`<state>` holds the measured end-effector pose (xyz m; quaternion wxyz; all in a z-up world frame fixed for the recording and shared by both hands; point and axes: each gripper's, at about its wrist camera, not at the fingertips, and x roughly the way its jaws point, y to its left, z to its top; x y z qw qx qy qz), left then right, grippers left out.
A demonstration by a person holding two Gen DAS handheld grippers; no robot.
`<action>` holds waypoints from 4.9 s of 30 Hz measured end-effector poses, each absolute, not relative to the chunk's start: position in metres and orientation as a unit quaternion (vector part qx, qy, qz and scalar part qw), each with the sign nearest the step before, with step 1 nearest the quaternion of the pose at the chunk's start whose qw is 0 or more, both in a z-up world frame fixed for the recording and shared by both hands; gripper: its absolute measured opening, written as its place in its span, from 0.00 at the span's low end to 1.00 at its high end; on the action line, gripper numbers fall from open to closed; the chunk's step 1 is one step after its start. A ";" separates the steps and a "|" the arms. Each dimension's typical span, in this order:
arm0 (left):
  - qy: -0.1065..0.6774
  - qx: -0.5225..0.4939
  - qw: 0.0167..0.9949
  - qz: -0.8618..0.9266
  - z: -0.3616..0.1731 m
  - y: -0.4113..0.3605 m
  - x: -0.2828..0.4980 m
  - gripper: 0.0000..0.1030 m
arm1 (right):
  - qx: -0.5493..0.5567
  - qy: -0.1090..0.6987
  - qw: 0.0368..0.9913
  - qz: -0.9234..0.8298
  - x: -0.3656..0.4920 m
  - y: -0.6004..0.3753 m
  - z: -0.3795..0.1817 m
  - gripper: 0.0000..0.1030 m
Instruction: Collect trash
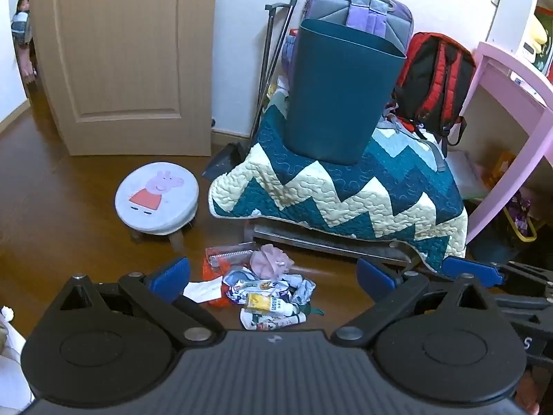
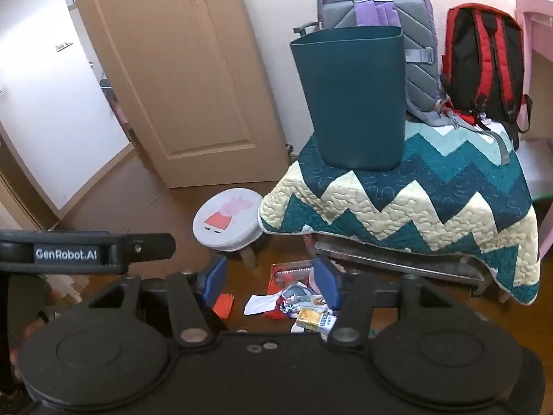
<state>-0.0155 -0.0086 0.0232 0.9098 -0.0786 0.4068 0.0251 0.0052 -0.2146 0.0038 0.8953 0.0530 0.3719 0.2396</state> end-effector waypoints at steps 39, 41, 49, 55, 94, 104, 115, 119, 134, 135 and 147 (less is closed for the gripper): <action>0.390 -0.058 0.919 0.020 0.036 -0.016 -0.019 1.00 | 0.069 0.346 0.902 0.249 -0.005 -0.218 0.018 0.54; 0.391 -0.059 0.918 0.020 0.035 -0.017 -0.019 1.00 | 0.069 0.346 0.902 0.248 -0.005 -0.218 0.018 0.54; 0.390 -0.058 0.919 0.020 0.035 -0.018 -0.020 1.00 | 0.070 0.346 0.902 0.249 -0.005 -0.219 0.018 0.54; 0.390 -0.058 0.919 0.020 0.035 -0.018 -0.021 1.00 | 0.071 0.346 0.902 0.249 -0.005 -0.219 0.017 0.54; 0.416 -0.062 0.907 0.000 0.006 -0.020 0.018 1.00 | 0.081 0.381 0.888 0.243 0.041 -0.224 -0.010 0.54; 0.415 -0.076 0.906 0.014 -0.022 0.012 0.069 1.00 | 0.058 0.390 0.882 0.259 0.104 -0.214 -0.043 0.54; 0.425 -0.112 0.893 0.100 -0.067 0.109 0.128 1.00 | 0.031 0.439 0.860 0.258 0.164 -0.195 -0.105 0.54; 0.435 -0.120 0.883 0.128 -0.091 0.145 0.147 1.00 | 0.019 0.468 0.845 0.258 0.182 -0.185 -0.136 0.54; 0.550 -0.156 0.798 0.192 -0.265 0.252 0.201 1.00 | -0.089 0.564 0.749 0.336 0.217 -0.118 -0.273 0.54; 0.557 -0.155 0.793 0.195 -0.280 0.256 0.203 1.00 | -0.098 0.569 0.743 0.338 0.219 -0.114 -0.284 0.54; 0.625 -0.199 0.721 0.222 -0.430 0.293 0.218 1.00 | -0.233 0.609 0.655 0.381 0.227 -0.066 -0.407 0.54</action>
